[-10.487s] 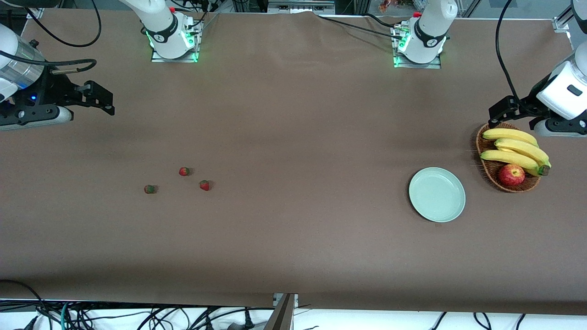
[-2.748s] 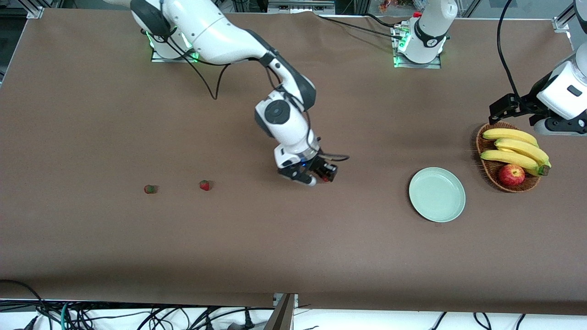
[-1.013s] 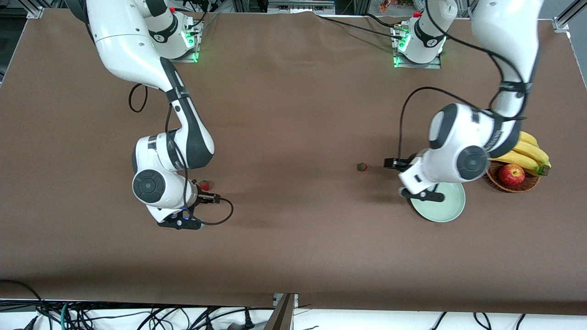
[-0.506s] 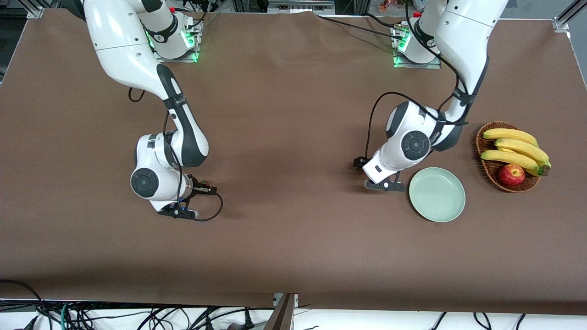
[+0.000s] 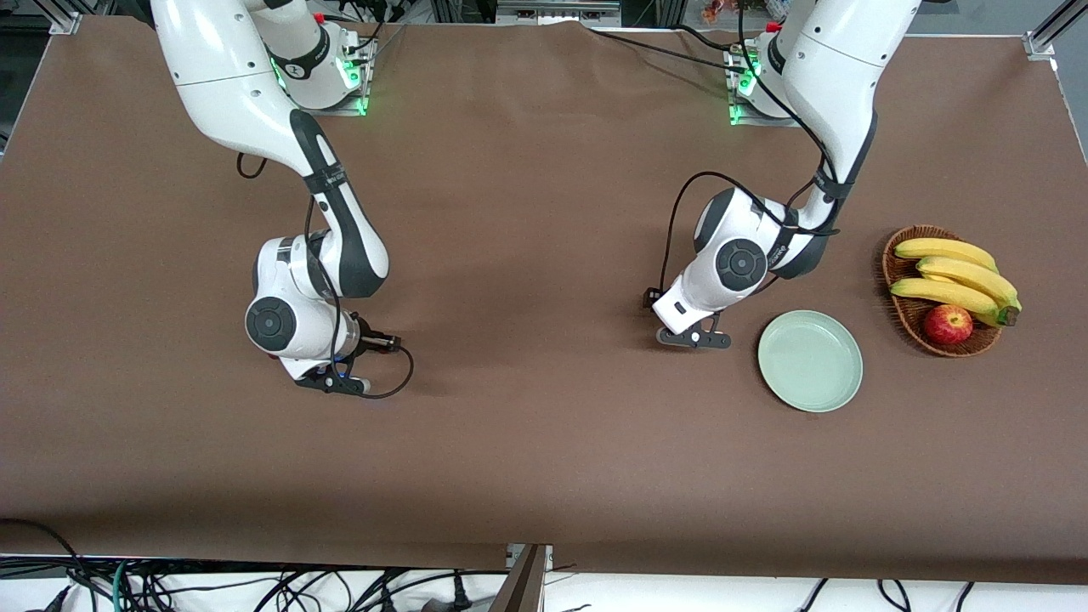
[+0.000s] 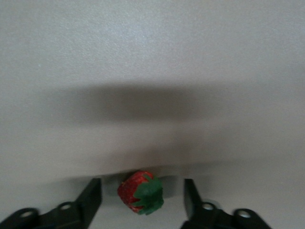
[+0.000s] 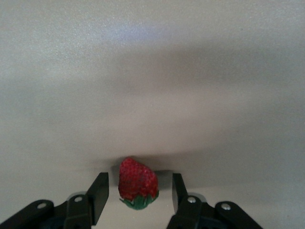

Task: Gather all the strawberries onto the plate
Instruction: 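Drop the strawberry onto the plate while the right gripper carries another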

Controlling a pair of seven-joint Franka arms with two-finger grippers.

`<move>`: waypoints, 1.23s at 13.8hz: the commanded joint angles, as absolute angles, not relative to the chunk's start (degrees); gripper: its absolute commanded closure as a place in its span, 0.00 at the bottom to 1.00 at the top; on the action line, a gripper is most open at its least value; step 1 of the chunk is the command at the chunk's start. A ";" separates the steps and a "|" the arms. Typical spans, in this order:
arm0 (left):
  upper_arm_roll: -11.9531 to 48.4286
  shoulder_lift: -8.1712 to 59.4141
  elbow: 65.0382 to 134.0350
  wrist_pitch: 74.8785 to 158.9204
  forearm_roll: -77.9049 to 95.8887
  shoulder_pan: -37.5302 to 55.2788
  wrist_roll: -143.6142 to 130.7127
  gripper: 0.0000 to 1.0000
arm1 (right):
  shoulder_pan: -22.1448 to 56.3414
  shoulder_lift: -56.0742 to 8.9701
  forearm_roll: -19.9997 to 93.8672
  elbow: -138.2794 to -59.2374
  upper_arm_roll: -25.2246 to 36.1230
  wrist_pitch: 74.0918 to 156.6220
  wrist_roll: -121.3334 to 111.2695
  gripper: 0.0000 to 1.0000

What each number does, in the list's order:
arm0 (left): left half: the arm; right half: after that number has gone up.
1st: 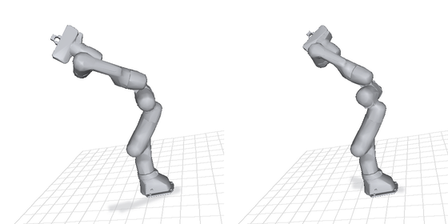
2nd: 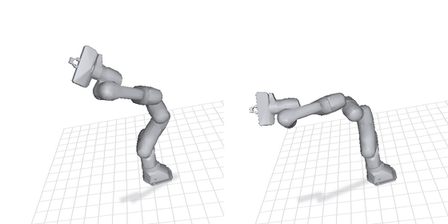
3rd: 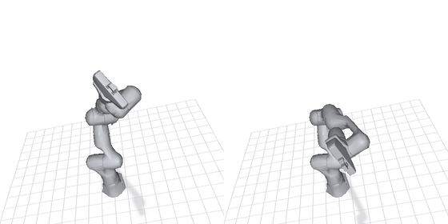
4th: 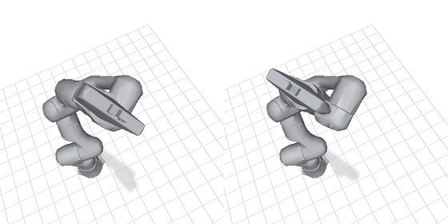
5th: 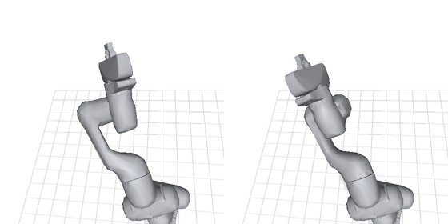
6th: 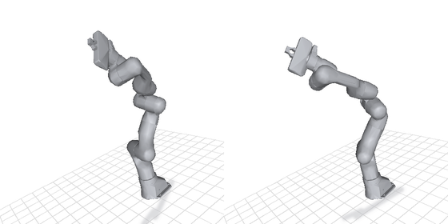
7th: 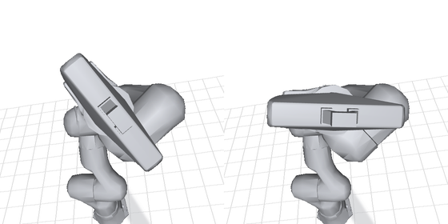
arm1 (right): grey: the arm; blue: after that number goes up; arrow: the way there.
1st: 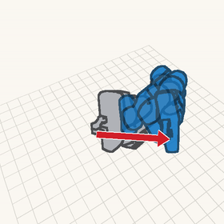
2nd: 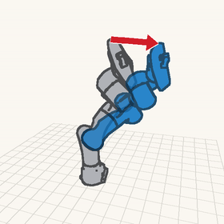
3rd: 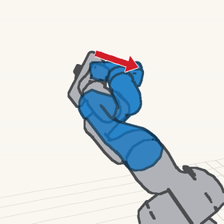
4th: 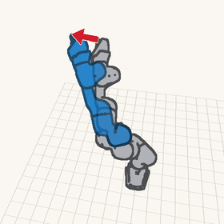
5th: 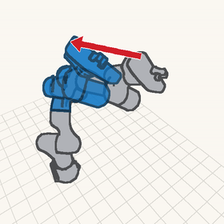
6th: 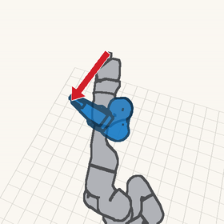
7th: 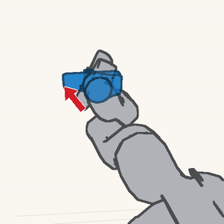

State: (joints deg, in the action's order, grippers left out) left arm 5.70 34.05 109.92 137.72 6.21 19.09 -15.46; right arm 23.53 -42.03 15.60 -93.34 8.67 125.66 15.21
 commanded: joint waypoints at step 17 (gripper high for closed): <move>1.85 32.07 96.50 114.15 -5.36 3.01 15.87 0.98 | 33.03 -49.39 20.39 -74.09 0.70 130.22 45.41 0.68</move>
State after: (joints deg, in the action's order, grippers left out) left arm 1.18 29.66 97.69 112.53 -4.39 5.98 8.98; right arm 30.84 -45.50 19.64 -78.20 1.37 126.29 39.91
